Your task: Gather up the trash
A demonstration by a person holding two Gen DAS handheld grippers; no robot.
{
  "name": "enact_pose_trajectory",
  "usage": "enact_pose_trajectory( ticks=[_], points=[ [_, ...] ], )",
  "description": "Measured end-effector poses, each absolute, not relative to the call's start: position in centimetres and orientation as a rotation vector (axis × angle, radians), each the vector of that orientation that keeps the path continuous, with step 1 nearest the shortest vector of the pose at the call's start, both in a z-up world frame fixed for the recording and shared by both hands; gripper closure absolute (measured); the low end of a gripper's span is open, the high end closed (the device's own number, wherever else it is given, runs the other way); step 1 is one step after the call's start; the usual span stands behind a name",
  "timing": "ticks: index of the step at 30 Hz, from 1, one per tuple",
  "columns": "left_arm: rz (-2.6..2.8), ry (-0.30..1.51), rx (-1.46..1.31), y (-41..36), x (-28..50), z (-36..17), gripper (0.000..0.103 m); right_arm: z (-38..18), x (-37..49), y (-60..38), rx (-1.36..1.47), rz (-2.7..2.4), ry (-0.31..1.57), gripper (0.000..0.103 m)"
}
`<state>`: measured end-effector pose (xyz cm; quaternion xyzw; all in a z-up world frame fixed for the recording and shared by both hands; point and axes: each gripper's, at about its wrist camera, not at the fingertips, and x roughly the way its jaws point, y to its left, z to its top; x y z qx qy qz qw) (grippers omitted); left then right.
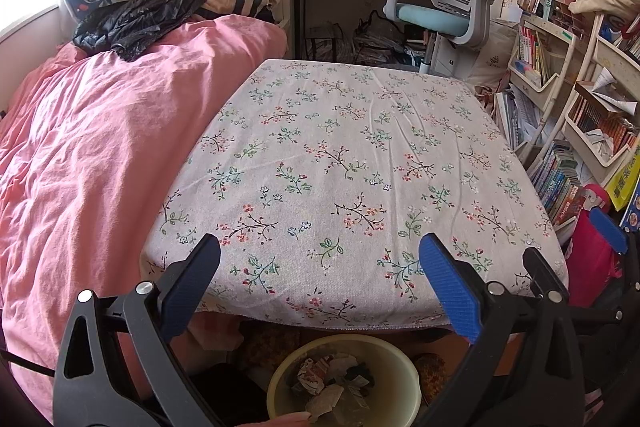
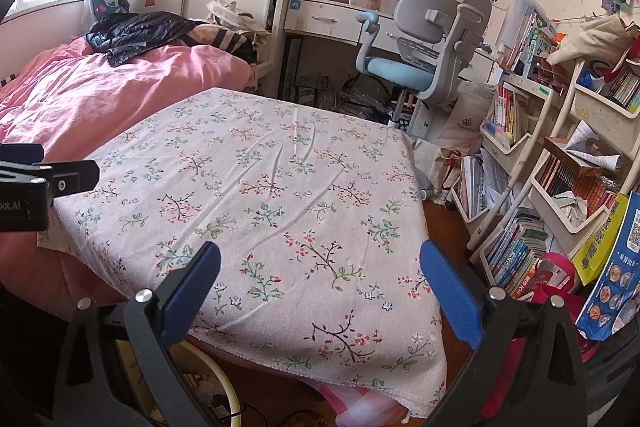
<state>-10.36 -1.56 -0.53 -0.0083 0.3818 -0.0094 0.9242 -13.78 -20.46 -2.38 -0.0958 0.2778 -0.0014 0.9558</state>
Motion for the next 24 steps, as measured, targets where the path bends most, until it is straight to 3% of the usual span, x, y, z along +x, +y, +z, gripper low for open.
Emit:
enact_pose_trajectory(
  ticks=[24],
  points=[
    [-0.001,0.732,-0.011,-1.98,-10.36,-0.88,0.007,-1.85,-14.35,-19.94,-0.215,0.013,0.504,0.007]
  ],
)
